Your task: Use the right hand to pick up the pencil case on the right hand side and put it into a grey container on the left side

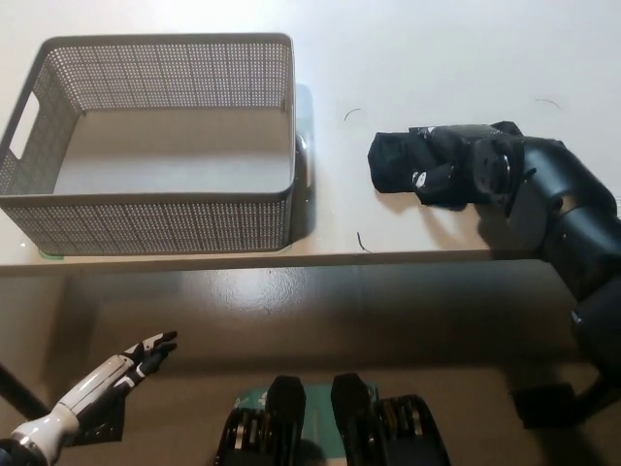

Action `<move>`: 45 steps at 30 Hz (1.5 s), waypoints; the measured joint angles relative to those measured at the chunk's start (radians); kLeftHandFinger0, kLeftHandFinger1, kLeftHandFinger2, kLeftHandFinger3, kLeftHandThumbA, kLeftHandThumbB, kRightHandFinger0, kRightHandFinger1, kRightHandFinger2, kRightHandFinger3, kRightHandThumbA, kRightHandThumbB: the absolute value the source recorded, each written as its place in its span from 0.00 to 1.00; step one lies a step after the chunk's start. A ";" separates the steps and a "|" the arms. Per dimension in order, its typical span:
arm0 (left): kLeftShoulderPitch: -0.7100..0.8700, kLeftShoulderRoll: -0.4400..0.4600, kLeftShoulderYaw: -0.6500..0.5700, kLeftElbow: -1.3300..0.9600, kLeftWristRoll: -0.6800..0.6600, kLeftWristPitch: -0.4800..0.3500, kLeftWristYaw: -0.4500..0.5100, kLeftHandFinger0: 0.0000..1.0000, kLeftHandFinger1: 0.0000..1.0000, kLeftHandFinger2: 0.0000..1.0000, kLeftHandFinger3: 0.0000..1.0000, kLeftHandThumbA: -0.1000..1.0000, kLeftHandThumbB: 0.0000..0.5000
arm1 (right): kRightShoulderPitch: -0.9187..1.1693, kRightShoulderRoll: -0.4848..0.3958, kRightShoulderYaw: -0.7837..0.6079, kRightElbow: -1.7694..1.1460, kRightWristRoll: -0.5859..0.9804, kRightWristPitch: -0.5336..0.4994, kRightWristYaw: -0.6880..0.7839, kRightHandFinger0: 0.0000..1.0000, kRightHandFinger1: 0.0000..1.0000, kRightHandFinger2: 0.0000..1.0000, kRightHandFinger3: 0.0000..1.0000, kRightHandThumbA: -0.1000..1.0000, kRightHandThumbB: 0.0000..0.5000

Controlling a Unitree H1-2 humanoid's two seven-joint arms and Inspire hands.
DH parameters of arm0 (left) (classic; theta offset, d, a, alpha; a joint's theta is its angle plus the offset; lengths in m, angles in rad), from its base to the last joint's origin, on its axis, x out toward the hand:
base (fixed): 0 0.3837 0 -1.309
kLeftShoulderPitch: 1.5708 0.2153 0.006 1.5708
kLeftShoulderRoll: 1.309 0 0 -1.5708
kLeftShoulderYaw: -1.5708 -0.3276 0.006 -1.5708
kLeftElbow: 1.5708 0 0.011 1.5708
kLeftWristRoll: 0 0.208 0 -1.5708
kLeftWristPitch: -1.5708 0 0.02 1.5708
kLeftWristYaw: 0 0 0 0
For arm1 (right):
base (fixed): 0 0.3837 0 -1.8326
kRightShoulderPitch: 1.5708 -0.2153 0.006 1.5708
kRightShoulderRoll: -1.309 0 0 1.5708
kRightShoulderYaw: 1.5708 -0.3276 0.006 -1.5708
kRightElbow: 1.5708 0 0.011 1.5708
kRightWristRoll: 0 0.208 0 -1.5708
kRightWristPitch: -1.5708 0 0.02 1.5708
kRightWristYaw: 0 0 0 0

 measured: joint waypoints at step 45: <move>-0.024 0.007 0.000 -0.005 0.020 0.003 0.000 1.00 1.00 1.00 1.00 1.00 0.65 | 0.113 0.025 -0.098 0.016 0.001 -0.187 -0.611 0.00 0.31 0.83 0.63 0.00 0.21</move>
